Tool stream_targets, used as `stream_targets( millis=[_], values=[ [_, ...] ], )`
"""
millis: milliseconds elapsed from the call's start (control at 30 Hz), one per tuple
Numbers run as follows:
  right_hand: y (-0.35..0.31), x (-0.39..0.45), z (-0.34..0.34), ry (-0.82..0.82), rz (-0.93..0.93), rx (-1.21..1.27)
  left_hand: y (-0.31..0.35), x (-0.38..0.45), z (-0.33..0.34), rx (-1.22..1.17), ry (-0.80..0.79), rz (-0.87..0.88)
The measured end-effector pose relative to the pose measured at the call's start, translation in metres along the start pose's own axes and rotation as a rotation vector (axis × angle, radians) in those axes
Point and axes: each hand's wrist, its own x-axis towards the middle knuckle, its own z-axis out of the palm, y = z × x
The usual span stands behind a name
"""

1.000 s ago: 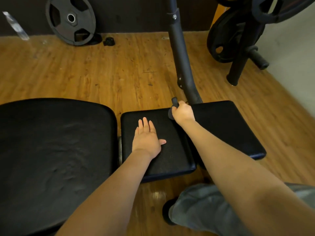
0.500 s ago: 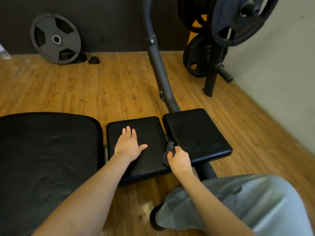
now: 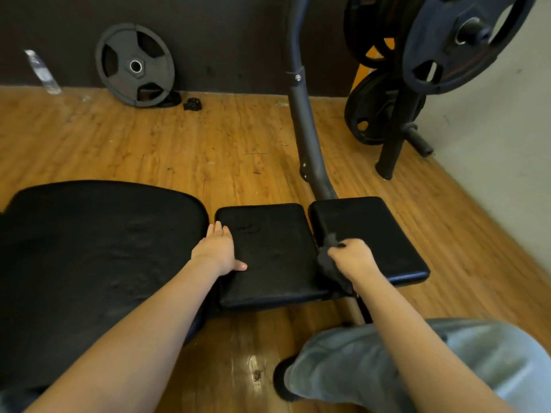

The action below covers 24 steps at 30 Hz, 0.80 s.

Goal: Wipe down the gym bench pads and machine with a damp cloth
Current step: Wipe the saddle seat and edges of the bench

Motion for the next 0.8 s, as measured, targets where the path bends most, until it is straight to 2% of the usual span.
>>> stream_targets(
  millis=[67, 133, 233, 333, 433, 567, 800],
  values=[
    [-0.038, 0.013, 0.002, 0.078, -0.148, 0.058, 0.005, 0.005, -0.001, 0.011, -0.021, -0.025],
    [-0.076, 0.029, 0.019, 0.071, -0.299, 0.052, 0.007, 0.009, -0.002, 0.043, -0.027, -0.043],
    [-0.122, 0.056, 0.06, -0.048, -0.464, -0.046, 0.007, 0.011, -0.002, 0.095, -0.025, -0.035],
    [-0.152, 0.078, 0.105, -0.159, -0.518, -0.22, 0.007, 0.014, 0.001, 0.104, -0.04, -0.041],
    [-0.152, 0.089, 0.149, -0.319, -0.543, -0.431, 0.01, 0.016, 0.0, 0.102, -0.046, -0.044],
    [-0.137, 0.1, 0.157, -0.235, -0.641, -0.561, 0.015, 0.015, -0.004, 0.116, -0.041, -0.049],
    [-0.086, 0.132, 0.091, -0.128, -0.513, -0.54, 0.008, 0.011, -0.003, 0.03, -0.062, -0.04]
  ],
)
